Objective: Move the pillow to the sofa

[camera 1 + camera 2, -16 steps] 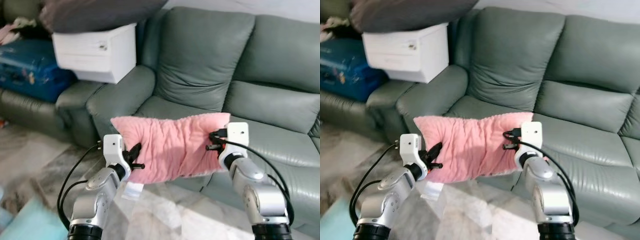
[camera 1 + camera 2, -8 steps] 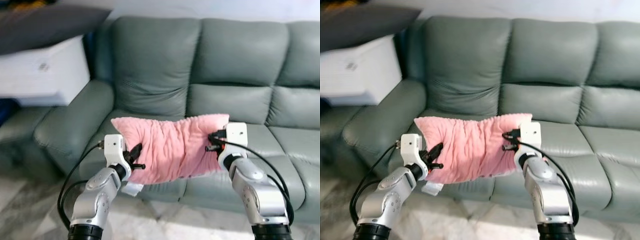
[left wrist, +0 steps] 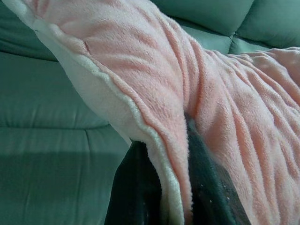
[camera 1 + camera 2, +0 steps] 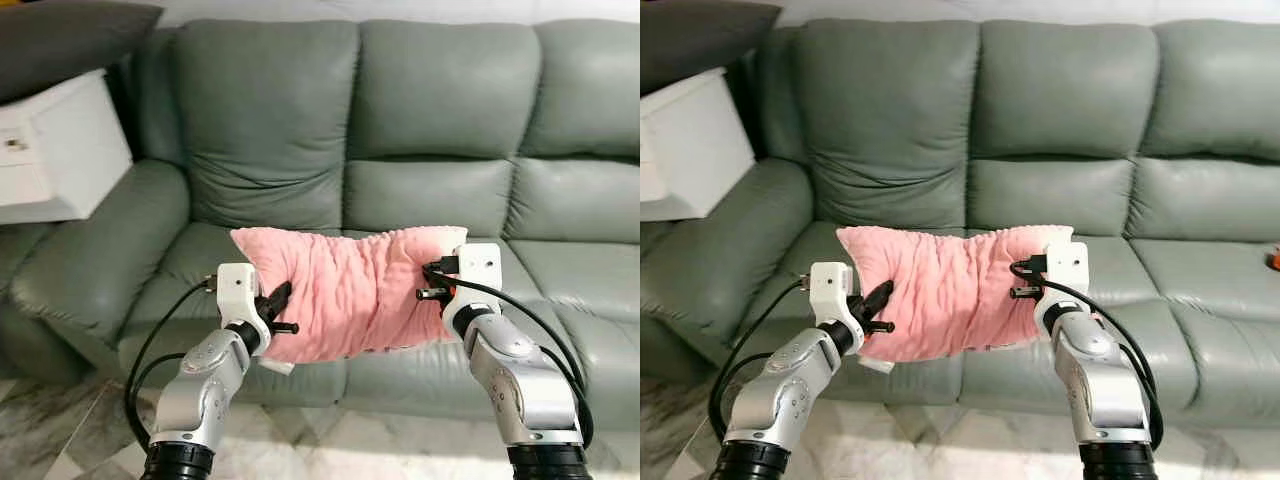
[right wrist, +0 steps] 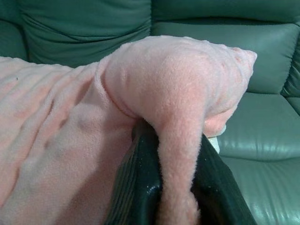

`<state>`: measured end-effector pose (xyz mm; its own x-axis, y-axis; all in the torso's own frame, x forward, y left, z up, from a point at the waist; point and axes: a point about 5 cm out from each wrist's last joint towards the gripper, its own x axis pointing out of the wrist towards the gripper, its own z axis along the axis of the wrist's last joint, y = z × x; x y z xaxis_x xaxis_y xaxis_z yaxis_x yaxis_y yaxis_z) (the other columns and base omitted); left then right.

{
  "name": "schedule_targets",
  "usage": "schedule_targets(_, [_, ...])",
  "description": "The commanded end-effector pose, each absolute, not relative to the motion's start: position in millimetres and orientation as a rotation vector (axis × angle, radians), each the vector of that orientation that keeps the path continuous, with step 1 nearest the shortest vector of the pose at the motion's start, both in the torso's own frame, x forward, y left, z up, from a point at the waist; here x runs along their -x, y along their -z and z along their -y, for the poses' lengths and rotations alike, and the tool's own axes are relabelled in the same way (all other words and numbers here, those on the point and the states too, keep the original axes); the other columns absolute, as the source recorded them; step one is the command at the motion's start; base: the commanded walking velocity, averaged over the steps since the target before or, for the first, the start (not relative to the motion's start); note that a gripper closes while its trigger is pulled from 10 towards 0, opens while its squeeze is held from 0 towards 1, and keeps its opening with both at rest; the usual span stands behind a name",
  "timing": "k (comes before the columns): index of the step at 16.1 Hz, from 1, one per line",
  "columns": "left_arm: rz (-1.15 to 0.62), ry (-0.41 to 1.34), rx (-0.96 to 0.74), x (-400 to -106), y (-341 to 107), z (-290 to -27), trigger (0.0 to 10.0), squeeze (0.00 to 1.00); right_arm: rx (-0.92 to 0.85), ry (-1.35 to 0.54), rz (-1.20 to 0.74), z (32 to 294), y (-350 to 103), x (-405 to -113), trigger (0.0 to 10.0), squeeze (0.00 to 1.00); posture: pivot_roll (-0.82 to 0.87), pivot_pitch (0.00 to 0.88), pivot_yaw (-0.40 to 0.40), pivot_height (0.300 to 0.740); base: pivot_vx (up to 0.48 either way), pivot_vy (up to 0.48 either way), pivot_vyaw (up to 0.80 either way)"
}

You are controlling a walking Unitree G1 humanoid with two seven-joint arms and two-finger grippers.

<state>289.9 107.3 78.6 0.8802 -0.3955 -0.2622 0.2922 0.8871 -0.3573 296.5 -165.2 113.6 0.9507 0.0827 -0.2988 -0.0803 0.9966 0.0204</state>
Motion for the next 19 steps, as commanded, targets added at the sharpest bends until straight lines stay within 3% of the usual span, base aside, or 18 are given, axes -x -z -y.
schedule_targets(1, [-0.309,0.385,0.31,-291.7,-84.5,-105.0,10.0,0.0,-0.012,-0.094,-0.262,162.3,-122.9,-298.8,10.0,0.0,-0.19,0.0,0.002,0.74,0.0,-0.36,0.0])
schedule_targets(19, [-0.306,0.39,0.301,-294.7,-85.1,-104.2,10.0,0.0,0.0,-0.087,-0.263,163.3,-122.1,-301.7,10.0,0.0,-0.19,0.0,0.003,0.74,0.0,-0.48,0.0])
